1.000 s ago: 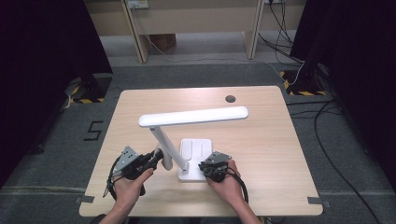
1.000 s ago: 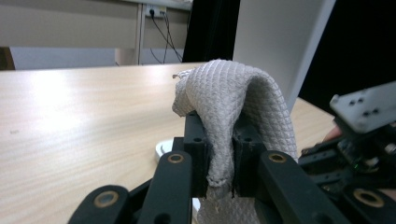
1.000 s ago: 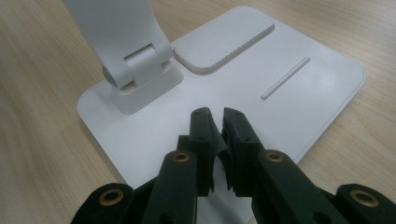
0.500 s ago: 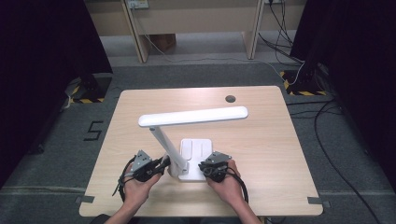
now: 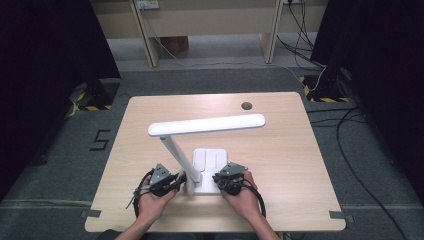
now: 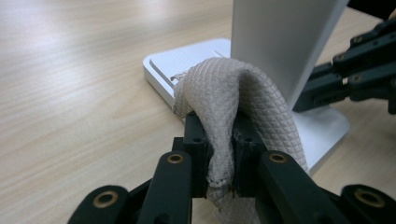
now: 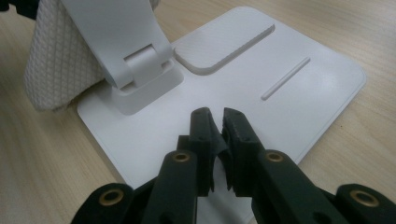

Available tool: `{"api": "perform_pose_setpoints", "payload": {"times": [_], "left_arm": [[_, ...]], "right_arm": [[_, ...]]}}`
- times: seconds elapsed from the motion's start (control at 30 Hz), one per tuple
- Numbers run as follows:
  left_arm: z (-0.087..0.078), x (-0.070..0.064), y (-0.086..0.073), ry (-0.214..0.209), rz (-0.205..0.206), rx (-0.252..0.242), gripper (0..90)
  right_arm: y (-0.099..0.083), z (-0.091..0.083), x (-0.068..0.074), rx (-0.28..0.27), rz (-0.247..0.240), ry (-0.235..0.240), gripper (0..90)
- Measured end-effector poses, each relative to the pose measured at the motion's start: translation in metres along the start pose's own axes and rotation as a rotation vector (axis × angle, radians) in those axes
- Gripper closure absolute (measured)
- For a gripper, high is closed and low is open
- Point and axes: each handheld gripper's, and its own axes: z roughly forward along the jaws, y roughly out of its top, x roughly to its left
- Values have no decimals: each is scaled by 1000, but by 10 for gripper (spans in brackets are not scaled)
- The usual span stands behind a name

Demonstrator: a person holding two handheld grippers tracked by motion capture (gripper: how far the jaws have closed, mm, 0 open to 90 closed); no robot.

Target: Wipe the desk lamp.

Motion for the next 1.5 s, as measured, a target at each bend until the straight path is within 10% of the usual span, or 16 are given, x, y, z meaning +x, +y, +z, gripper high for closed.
{"api": "perform_pose_setpoints", "payload": {"times": [0.33, 0.63, 0.9, 1.23, 1.5], "left_arm": [[-14, -6, 0, -13, 23, 64, 791], [-54, -15, 0, -42, 108, 18, 787], [-70, -27, 14, -84, 201, -39, 785], [-65, -30, 18, -111, 224, -52, 785], [-62, -30, 19, -127, 238, -50, 782]], "right_arm": [[6, -4, 4, 42, 34, 1, 670], [35, -32, 35, -123, 23, 277, 398], [45, -36, 52, -137, -87, 320, 320], [45, -34, 54, -117, -164, 347, 374], [46, -38, 50, -107, -211, 335, 719]]}}
